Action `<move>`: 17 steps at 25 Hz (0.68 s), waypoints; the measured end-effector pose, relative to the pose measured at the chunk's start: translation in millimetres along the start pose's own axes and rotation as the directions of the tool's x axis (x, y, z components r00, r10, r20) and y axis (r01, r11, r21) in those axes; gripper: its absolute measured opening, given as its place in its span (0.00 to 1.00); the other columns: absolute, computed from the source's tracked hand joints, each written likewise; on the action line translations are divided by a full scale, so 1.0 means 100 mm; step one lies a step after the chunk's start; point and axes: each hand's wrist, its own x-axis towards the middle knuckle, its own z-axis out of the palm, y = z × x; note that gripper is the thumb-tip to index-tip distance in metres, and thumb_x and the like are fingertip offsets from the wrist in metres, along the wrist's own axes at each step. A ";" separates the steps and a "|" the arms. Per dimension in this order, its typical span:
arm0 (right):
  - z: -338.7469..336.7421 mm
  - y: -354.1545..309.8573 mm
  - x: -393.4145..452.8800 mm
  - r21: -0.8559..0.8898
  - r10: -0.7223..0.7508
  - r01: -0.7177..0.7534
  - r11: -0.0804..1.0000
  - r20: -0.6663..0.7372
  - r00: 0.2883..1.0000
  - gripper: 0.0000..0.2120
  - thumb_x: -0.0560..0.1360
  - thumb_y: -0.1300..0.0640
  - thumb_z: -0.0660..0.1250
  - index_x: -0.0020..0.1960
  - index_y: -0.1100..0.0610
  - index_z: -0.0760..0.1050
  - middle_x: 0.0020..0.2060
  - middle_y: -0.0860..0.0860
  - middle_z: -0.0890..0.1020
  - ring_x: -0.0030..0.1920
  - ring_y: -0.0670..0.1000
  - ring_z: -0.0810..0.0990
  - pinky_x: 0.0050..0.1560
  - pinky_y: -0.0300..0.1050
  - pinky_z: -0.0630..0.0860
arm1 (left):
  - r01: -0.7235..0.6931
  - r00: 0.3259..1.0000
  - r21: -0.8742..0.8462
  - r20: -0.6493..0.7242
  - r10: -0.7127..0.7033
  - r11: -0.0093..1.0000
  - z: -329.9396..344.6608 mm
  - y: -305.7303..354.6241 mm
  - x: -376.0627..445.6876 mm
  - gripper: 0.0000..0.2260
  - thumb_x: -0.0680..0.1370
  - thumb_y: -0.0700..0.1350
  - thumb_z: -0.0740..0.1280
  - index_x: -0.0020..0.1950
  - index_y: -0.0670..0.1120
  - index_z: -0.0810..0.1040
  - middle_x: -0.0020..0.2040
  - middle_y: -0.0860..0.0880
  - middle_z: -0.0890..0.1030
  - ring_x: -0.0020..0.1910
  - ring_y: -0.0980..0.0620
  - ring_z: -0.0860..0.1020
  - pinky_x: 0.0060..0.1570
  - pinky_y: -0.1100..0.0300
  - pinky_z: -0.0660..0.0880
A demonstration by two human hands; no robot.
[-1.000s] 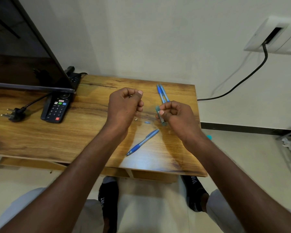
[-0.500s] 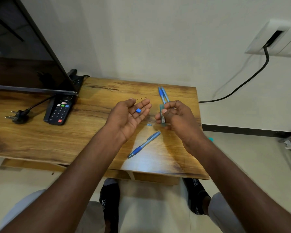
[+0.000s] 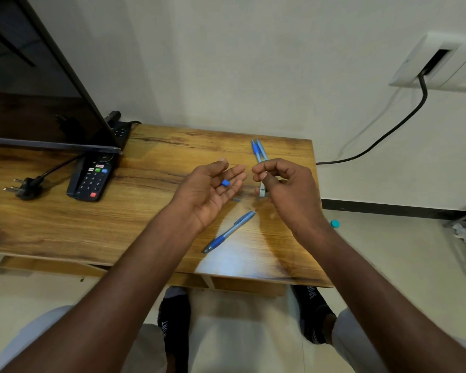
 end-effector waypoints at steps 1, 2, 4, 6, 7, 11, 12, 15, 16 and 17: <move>-0.03 0.01 0.02 0.000 0.011 -0.011 1.000 -0.026 1.000 0.12 0.80 0.64 0.68 0.49 0.50 0.87 0.45 0.43 0.88 0.50 0.41 0.85 0.49 0.44 0.79 | -0.036 0.998 0.141 -0.050 0.044 0.989 -0.02 0.00 0.01 0.02 0.83 0.41 0.69 0.53 0.42 0.79 0.48 0.42 0.87 0.46 0.48 0.86 0.44 0.60 0.83; -0.05 0.01 0.04 0.002 0.026 -0.026 1.000 -0.051 0.998 0.12 0.80 0.64 0.68 0.49 0.50 0.87 0.45 0.43 0.88 0.48 0.39 0.84 0.48 0.43 0.79 | -0.061 0.992 0.285 -0.092 0.090 0.957 -0.05 0.00 0.01 0.03 0.81 0.42 0.71 0.53 0.43 0.81 0.42 0.46 0.84 0.38 0.52 0.83 0.36 0.62 0.79; -0.10 0.02 0.07 0.003 0.058 -0.058 0.998 -0.086 0.995 0.13 0.80 0.65 0.68 0.48 0.50 0.87 0.45 0.44 0.88 0.48 0.35 0.83 0.49 0.45 0.82 | -0.085 0.974 0.516 -0.136 0.180 0.852 -0.10 -0.01 0.03 0.06 0.79 0.44 0.75 0.51 0.43 0.83 0.37 0.49 0.78 0.33 0.54 0.75 0.30 0.61 0.73; -0.11 0.03 0.09 -0.010 0.074 -0.075 0.997 -0.078 0.994 0.13 0.80 0.65 0.68 0.48 0.50 0.87 0.45 0.45 0.88 0.49 0.38 0.84 0.52 0.46 0.83 | -0.113 0.954 0.674 -0.132 0.269 0.730 -0.13 -0.01 0.04 0.07 0.78 0.45 0.76 0.47 0.43 0.83 0.36 0.50 0.78 0.35 0.53 0.74 0.34 0.59 0.71; -0.11 0.03 0.08 -0.018 0.077 -0.078 0.997 -0.061 0.995 0.13 0.80 0.64 0.68 0.48 0.50 0.87 0.45 0.45 0.88 0.49 0.40 0.85 0.52 0.46 0.83 | -0.125 0.944 0.714 -0.127 0.303 0.689 -0.14 0.00 0.03 0.07 0.77 0.45 0.77 0.46 0.43 0.83 0.36 0.50 0.78 0.37 0.53 0.74 0.36 0.59 0.70; -0.07 0.05 0.03 -0.077 0.071 -0.068 0.995 0.036 0.997 0.12 0.80 0.64 0.68 0.48 0.50 0.86 0.43 0.45 0.88 0.50 0.42 0.84 0.50 0.39 0.79 | -0.040 0.918 0.772 -0.221 0.328 0.634 -0.21 0.14 0.04 0.10 0.78 0.45 0.76 0.54 0.40 0.83 0.42 0.45 0.79 0.38 0.50 0.74 0.35 0.59 0.69; -0.06 0.05 0.02 -0.091 0.071 -0.066 0.994 0.054 0.996 0.12 0.80 0.64 0.68 0.48 0.50 0.86 0.43 0.46 0.88 0.50 0.41 0.84 0.49 0.38 0.78 | -0.002 0.922 0.790 -0.236 0.308 0.613 -0.23 0.19 0.02 0.10 0.78 0.45 0.76 0.54 0.39 0.82 0.41 0.44 0.78 0.36 0.50 0.73 0.34 0.59 0.69; -0.05 0.04 0.00 -0.092 0.080 -0.072 0.993 0.087 0.993 0.12 0.81 0.64 0.68 0.48 0.50 0.86 0.43 0.47 0.88 0.51 0.45 0.86 0.54 0.44 0.82 | 0.064 0.929 0.861 -0.237 0.286 0.504 -0.31 0.34 -0.02 0.09 0.79 0.43 0.75 0.53 0.38 0.83 0.41 0.43 0.80 0.36 0.49 0.74 0.36 0.56 0.70; -0.04 0.03 -0.01 -0.095 0.081 -0.072 0.993 0.095 0.992 0.12 0.81 0.64 0.68 0.48 0.51 0.86 0.43 0.47 0.88 0.51 0.45 0.86 0.56 0.45 0.82 | 0.061 0.928 0.884 -0.221 0.300 0.464 -0.35 0.37 -0.02 0.10 0.79 0.43 0.75 0.54 0.37 0.83 0.43 0.42 0.81 0.38 0.48 0.75 0.38 0.56 0.71; -0.03 0.03 -0.01 -0.100 0.081 -0.070 0.992 0.104 0.991 0.12 0.81 0.64 0.68 0.48 0.51 0.86 0.42 0.47 0.88 0.51 0.44 0.85 0.57 0.46 0.82 | 0.056 0.928 0.902 -0.205 0.311 0.427 -0.38 0.39 -0.02 0.11 0.79 0.44 0.74 0.56 0.37 0.83 0.45 0.41 0.82 0.40 0.46 0.78 0.40 0.55 0.72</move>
